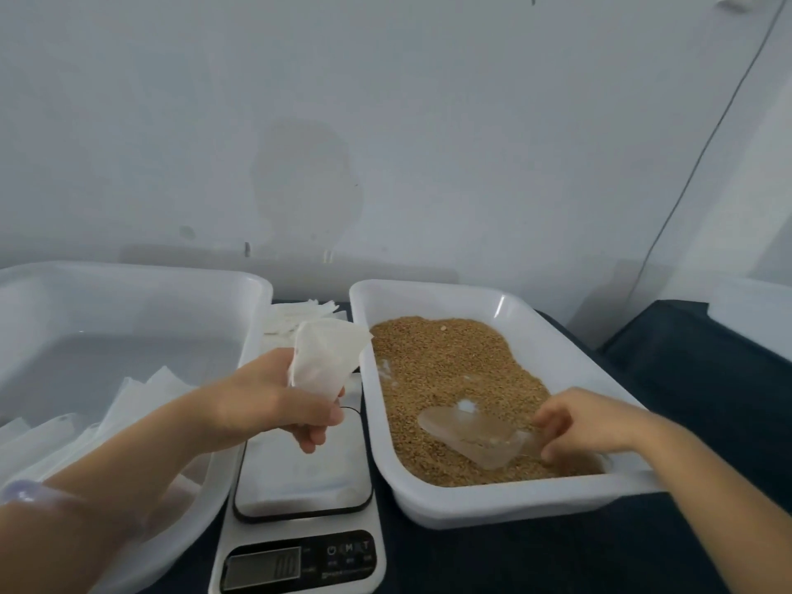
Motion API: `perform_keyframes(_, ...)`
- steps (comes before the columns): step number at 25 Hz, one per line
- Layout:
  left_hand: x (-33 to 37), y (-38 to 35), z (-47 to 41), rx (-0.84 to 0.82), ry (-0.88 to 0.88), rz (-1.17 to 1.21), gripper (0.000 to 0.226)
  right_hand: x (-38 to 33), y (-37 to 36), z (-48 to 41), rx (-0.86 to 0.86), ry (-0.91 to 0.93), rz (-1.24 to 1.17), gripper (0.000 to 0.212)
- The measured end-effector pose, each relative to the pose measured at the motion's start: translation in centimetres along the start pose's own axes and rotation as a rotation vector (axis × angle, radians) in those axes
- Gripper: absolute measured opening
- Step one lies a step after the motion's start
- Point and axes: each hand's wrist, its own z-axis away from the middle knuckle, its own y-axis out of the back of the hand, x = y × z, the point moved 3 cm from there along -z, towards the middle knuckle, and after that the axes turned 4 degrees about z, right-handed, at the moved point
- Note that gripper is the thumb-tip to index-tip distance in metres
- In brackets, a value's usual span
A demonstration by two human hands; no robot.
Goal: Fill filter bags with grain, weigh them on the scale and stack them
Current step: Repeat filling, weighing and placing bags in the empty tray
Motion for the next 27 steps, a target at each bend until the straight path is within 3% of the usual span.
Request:
perform_keyframes(4, 0.1, 0.0, 0.1, 0.032, -0.017, 0.027, 0.022, -1.3, 0.2, -1.0, 0.061, 0.107, 0.067, 0.017)
perform_keyframes(11, 0.2, 0.0, 0.0, 0.061, -0.014, -0.021, 0.025, -5.4, 1.8, -3.2, 0.378, 0.148, 0.064, 0.023)
perform_keyframes(14, 0.1, -0.1, -0.1, 0.068, -0.014, -0.054, 0.020, -6.6, 1.9, -4.0, 0.349, 0.180, 0.067, 0.034)
perform_keyframes(21, 0.1, -0.1, -0.2, 0.061, 0.002, -0.096, 0.019, -5.3, 0.9, -2.9, 0.175, 0.267, 0.027, 0.035)
perform_keyframes(25, 0.1, -0.2, -0.2, 0.069, 0.007, -0.086, 0.020, -4.2, 0.3, -1.4, 0.131, 0.282, 0.033, 0.029)
perform_keyframes(27, 0.1, -0.2, -0.1, 0.074, 0.007, -0.075, 0.020, -3.6, 0.5, -0.9, 0.192, 0.265, 0.112, 0.023)
